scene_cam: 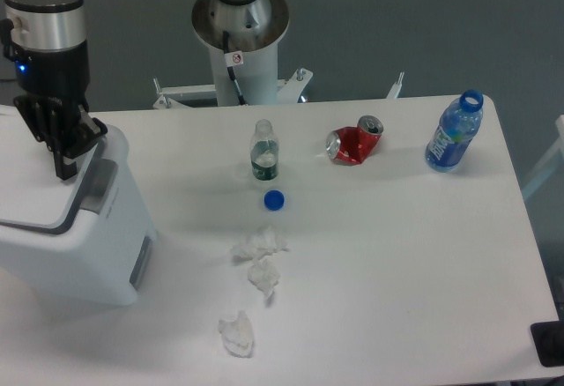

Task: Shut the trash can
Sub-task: 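Push the bin lid down with the gripper until it shuts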

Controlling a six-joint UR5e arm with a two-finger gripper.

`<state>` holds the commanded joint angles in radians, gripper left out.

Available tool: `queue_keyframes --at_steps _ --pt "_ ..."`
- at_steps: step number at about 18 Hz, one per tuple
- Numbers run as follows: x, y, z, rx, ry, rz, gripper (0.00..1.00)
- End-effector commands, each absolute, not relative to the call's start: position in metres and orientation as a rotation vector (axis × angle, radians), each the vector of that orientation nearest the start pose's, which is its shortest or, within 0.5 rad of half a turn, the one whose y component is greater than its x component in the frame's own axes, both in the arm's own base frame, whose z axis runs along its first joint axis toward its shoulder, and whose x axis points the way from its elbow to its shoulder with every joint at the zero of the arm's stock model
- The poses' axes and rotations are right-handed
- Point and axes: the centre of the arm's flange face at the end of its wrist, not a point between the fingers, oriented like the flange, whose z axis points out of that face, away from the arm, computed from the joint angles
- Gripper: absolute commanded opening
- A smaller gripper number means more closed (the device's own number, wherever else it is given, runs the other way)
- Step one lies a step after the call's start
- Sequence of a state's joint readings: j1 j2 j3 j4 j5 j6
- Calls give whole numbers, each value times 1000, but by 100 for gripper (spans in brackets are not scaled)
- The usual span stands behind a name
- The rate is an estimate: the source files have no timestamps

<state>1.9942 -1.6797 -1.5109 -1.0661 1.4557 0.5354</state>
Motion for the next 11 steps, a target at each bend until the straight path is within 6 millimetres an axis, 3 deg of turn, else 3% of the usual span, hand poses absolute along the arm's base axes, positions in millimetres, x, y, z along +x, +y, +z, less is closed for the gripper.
queue_keyframes --at_steps 11 --pt "-105 585 506 -2699 185 134 0"
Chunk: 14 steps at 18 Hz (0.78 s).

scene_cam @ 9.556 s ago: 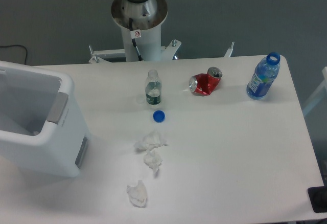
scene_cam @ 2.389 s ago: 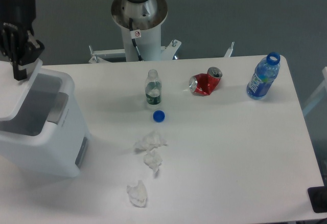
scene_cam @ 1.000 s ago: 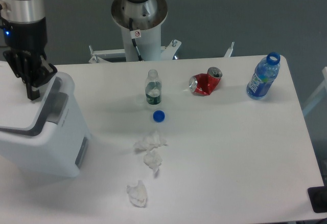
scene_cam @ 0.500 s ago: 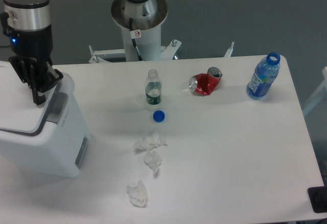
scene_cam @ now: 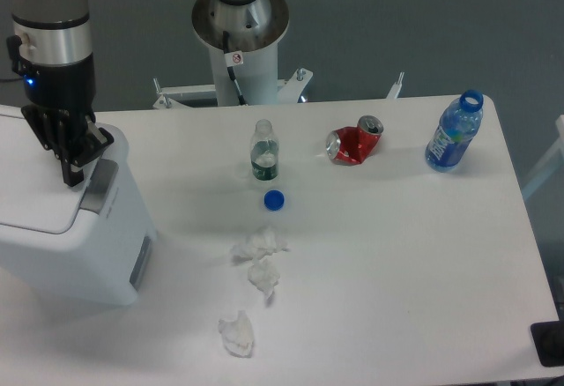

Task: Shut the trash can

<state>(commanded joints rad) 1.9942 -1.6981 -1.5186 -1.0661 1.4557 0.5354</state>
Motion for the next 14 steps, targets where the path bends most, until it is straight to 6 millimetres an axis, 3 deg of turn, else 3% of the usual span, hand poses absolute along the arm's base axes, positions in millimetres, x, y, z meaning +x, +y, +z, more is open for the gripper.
queue_keyframes --at_steps 10,12,13,14 --pt "-107 585 508 -2695 184 136 0" --pt "-109 583 514 -2685 178 144 5" --pt "-114 581 518 -2677 165 149 11" --pt "-118 580 522 -2670 154 148 23"
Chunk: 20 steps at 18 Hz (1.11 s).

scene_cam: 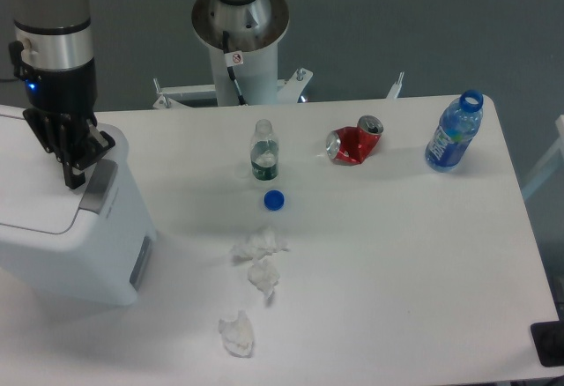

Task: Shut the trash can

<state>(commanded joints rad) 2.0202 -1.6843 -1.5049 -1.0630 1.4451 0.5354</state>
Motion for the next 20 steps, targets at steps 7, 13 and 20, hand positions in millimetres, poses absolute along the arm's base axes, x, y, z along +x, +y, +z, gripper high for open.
queue_keyframes --at_steps 7,13,20 --pt "-194 560 544 -2600 -3 170 58" --pt "-293 526 524 -2625 -182 225 100" --pt "-405 493 454 -2771 -97 280 100"
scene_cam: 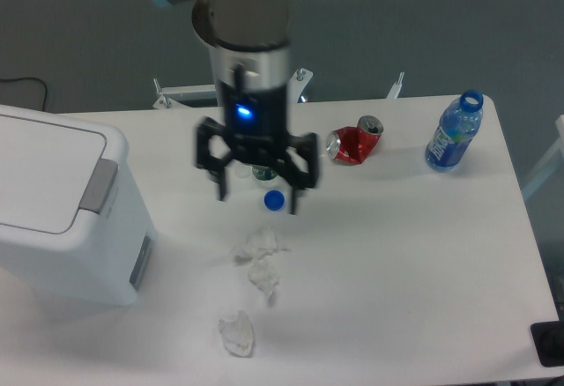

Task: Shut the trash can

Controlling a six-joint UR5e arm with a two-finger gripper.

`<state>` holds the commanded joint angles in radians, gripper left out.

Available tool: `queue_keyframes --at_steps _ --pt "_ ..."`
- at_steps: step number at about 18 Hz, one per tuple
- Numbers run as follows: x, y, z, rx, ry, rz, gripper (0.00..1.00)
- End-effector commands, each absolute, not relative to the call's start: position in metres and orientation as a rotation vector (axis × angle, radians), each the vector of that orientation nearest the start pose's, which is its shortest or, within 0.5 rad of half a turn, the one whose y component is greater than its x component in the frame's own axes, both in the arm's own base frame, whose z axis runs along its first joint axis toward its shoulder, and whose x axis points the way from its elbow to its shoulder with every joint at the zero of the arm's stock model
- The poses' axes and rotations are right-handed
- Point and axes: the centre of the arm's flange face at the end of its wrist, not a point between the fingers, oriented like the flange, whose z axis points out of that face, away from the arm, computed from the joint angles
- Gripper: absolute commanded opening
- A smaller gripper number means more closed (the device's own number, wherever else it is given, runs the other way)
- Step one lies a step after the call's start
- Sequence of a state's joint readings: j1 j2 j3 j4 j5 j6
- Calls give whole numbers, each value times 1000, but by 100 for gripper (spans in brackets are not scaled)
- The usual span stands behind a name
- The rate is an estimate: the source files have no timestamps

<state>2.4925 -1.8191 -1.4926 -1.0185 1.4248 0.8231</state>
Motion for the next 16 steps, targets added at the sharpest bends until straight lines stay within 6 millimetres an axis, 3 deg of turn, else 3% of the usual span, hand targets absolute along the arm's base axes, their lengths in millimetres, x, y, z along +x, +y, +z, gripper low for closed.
queue_keyframes --at_steps 3,9,12,16 --pt "-436 479 428 -2844 -46 313 100" --pt "-495 462 345 -3007 164 276 100" --pt "-528 439 327 -3037 197 264 100" --pt "-533 441 313 -3051 221 241 100"
